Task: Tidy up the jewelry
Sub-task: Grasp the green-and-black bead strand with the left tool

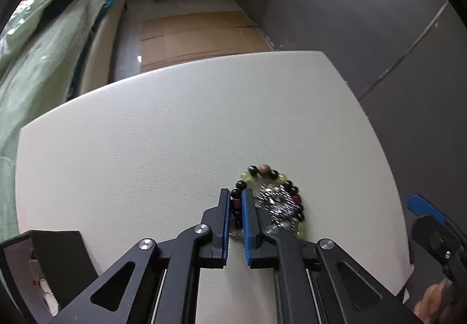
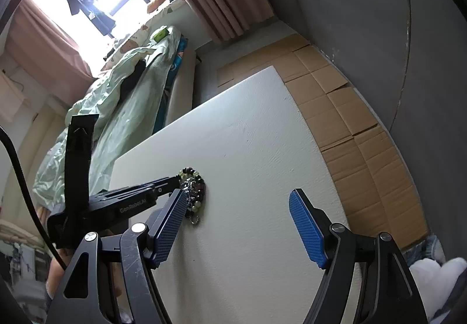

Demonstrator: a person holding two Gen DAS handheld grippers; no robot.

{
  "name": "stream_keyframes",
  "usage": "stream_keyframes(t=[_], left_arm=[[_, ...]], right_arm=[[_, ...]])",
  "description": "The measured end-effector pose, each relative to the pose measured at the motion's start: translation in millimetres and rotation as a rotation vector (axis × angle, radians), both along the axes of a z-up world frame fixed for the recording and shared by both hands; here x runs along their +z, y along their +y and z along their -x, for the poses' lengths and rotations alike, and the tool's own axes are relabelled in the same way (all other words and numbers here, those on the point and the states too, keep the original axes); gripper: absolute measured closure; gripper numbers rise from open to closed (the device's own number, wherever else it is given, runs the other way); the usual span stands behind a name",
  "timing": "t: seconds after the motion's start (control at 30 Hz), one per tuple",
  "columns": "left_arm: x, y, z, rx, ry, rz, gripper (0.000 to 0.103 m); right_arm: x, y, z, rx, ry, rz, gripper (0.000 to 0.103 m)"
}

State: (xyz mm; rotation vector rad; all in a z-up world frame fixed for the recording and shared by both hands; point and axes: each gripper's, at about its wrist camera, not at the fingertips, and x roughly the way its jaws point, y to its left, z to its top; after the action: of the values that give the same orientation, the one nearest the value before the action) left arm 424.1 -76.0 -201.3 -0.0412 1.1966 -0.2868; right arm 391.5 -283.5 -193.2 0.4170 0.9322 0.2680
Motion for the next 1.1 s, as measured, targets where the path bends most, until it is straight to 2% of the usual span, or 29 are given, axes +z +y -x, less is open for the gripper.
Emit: stream_keyframes(t=[0.1,0.27,0.43,0.67,0.8,0.9,1.1], left_arm=[[12,0,6,-0.003,-0.035,0.013,0.095],[38,7,18,-0.013,-0.086,0.109,0.095],[55,7,27,-0.025,-0.121,0.151,0.095],[82,29,41,0.003,-0.182,0.192,0.095],[89,46,43,0.031,-0.196,0.201,0.095],[94,60,46,0.055,-0.205,0.205,0.095],[102,84,54,0.094,-0.223,0.214,0.095]], right_arm=[[-1,2,-2,0.005,0.005,-0.008,0.029],[-4,9,-4,0.012,0.008,-0.025,0.033],[-5,12,-6,0.012,0.012,-0.031,0.034],[-8,32,-10,0.059,0.018,-0.031,0.034],[-9,47,-18,0.087,0.025,-0.008,0.035],[-11,61,-26,0.110,0.036,0.034,0.040],[-14,85,-39,0.155,0.049,0.109,0.042]])
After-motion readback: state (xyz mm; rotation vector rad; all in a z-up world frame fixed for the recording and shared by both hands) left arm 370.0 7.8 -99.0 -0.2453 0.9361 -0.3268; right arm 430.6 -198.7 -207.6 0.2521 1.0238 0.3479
